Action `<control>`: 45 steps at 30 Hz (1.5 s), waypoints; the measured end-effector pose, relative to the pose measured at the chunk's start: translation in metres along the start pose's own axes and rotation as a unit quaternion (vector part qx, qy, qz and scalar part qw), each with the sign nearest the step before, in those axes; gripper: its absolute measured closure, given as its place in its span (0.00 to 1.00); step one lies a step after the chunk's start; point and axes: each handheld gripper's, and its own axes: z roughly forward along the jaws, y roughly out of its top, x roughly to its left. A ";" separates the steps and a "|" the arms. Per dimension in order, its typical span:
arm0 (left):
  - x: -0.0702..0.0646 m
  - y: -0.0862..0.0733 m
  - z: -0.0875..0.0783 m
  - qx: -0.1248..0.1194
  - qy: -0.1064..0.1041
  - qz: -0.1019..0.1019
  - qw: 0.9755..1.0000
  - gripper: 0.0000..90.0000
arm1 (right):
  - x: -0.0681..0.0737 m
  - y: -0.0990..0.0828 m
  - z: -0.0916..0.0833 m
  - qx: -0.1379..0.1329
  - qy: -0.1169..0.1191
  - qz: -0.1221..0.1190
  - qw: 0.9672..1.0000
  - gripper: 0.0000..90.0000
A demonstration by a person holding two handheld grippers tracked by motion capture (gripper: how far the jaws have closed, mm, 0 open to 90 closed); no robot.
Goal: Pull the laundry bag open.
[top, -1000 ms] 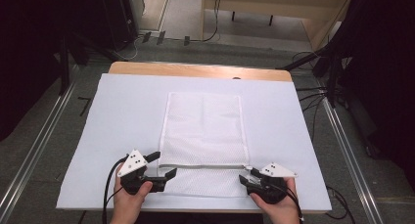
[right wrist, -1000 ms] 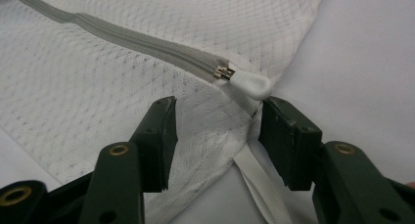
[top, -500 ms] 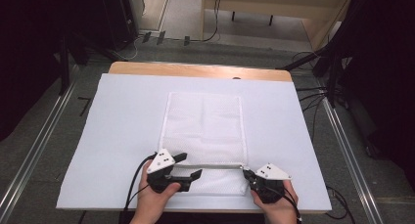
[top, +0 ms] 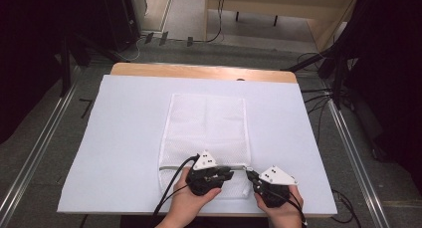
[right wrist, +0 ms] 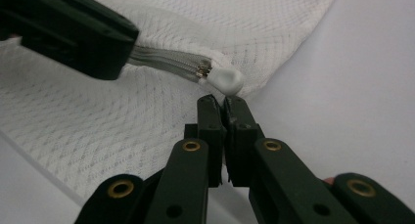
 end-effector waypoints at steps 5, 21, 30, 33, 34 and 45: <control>0.003 -0.001 0.011 0.002 0.001 -0.011 1.000 0.93 | 0.003 0.004 -0.003 -0.010 0.004 -0.010 1.000 0.98; 0.006 -0.004 0.014 0.019 -0.003 -0.018 1.000 0.98 | 0.015 0.009 -0.007 -0.035 0.024 -0.033 0.999 0.98; 0.007 -0.002 0.007 0.006 -0.016 -0.014 1.000 0.84 | 0.012 0.008 -0.007 -0.037 0.021 -0.029 0.999 0.98; 0.005 -0.002 0.006 0.000 -0.023 -0.010 1.000 0.83 | 0.012 0.008 -0.007 -0.036 0.022 -0.032 0.999 0.98; 0.005 -0.002 0.006 0.000 -0.023 -0.010 1.000 0.83 | 0.012 0.008 -0.007 -0.035 0.021 -0.034 0.999 0.98; 0.005 0.002 -0.002 -0.012 -0.041 -0.008 0.999 0.77 | 0.012 0.007 -0.005 -0.032 0.020 -0.034 0.999 0.98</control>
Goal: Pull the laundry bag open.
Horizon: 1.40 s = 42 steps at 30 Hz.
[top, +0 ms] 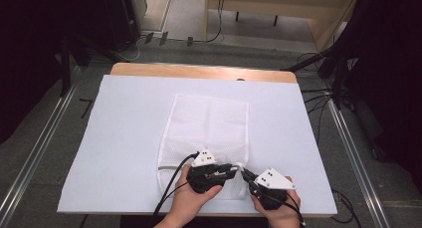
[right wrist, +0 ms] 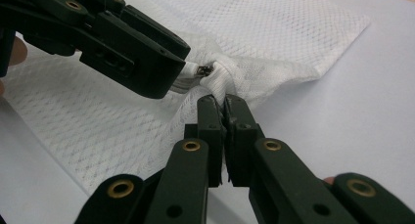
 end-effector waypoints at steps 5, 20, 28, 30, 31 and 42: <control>0.001 0.000 0.002 0.004 -0.005 -0.007 1.000 0.76 | 0.001 0.000 0.000 -0.001 0.001 -0.001 1.000 0.98; 0.003 0.002 -0.001 -0.001 -0.045 -0.035 0.998 0.82 | 0.002 0.000 0.001 0.002 0.002 -0.007 1.000 0.98; 0.006 0.001 0.001 0.013 -0.050 -0.039 0.998 0.93 | 0.004 0.000 0.000 -0.002 0.003 -0.011 1.000 0.98; 0.006 0.001 0.000 0.016 -0.048 -0.037 0.998 0.94 | 0.004 0.000 0.000 -0.001 0.003 -0.011 1.000 0.98; 0.006 0.001 0.000 0.017 -0.047 -0.036 0.998 0.95 | 0.004 0.000 0.000 -0.001 0.003 -0.012 1.000 0.98; 0.004 0.001 -0.001 0.025 -0.029 -0.024 0.999 0.97 | 0.003 0.001 0.000 0.004 0.002 -0.011 1.000 0.98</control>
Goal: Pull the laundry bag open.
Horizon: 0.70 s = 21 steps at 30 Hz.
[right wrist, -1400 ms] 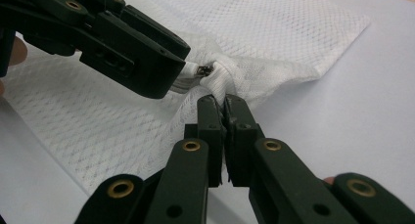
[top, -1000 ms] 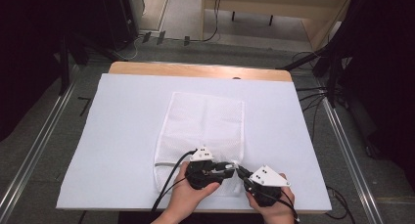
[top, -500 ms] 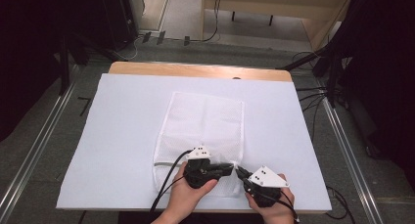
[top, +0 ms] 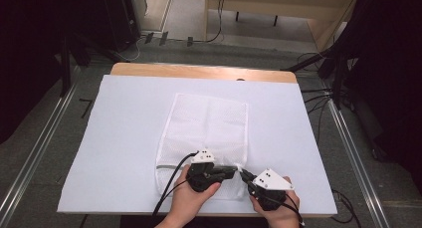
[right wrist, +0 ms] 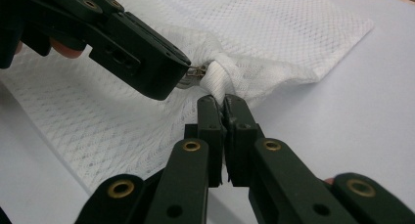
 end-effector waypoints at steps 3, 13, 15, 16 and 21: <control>0.001 0.000 0.000 0.002 0.004 0.002 1.000 0.97 | 0.000 0.000 0.000 0.001 -0.001 0.001 1.000 0.98; 0.001 -0.001 -0.002 0.008 0.025 0.017 1.000 0.97 | -0.001 0.000 0.000 0.005 -0.003 -0.002 1.000 0.98; 0.006 -0.002 -0.004 0.005 0.028 0.007 1.000 0.97 | -0.005 0.000 -0.002 0.001 -0.005 0.004 1.000 0.98; 0.007 -0.002 -0.005 0.006 0.030 0.007 1.000 0.97 | -0.005 0.000 -0.003 0.002 -0.006 0.006 1.000 0.98; 0.010 -0.005 -0.011 0.008 0.039 0.010 0.999 0.97 | -0.006 0.000 -0.003 0.001 -0.009 0.004 1.000 0.98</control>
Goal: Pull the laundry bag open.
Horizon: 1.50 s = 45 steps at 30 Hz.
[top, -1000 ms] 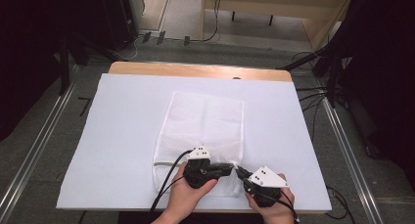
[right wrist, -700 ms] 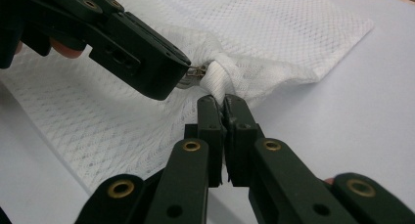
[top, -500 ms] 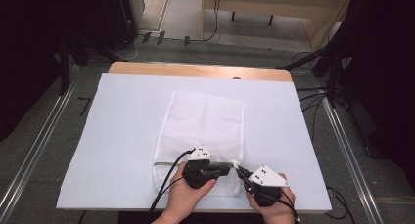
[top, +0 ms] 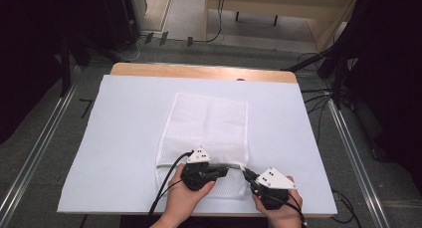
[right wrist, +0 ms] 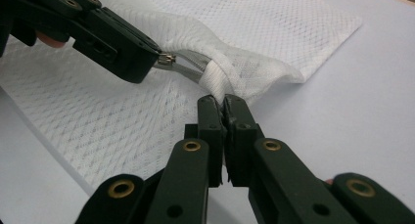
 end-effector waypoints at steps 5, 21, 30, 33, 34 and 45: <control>0.007 -0.005 -0.009 0.000 0.009 -0.006 1.000 0.97 | -0.002 0.000 -0.001 0.002 -0.001 0.000 1.000 0.98; 0.036 -0.016 -0.039 0.001 0.037 -0.034 0.999 0.97 | -0.010 -0.002 -0.003 0.006 -0.011 0.005 1.000 0.98; 0.043 -0.022 -0.050 0.006 0.054 -0.036 0.998 0.97 | -0.018 -0.004 -0.005 0.009 -0.020 0.012 1.000 0.98; 0.046 -0.025 -0.058 0.006 0.062 -0.036 0.997 0.97 | -0.021 -0.005 -0.005 0.010 -0.023 0.018 1.000 0.98; 0.046 -0.025 -0.061 0.004 0.064 -0.036 0.997 0.97 | -0.021 -0.005 -0.005 0.010 -0.024 0.018 1.000 0.98; 0.060 -0.034 -0.091 0.000 0.080 -0.048 0.996 0.97 | -0.023 -0.005 -0.006 0.009 -0.027 0.019 0.999 0.98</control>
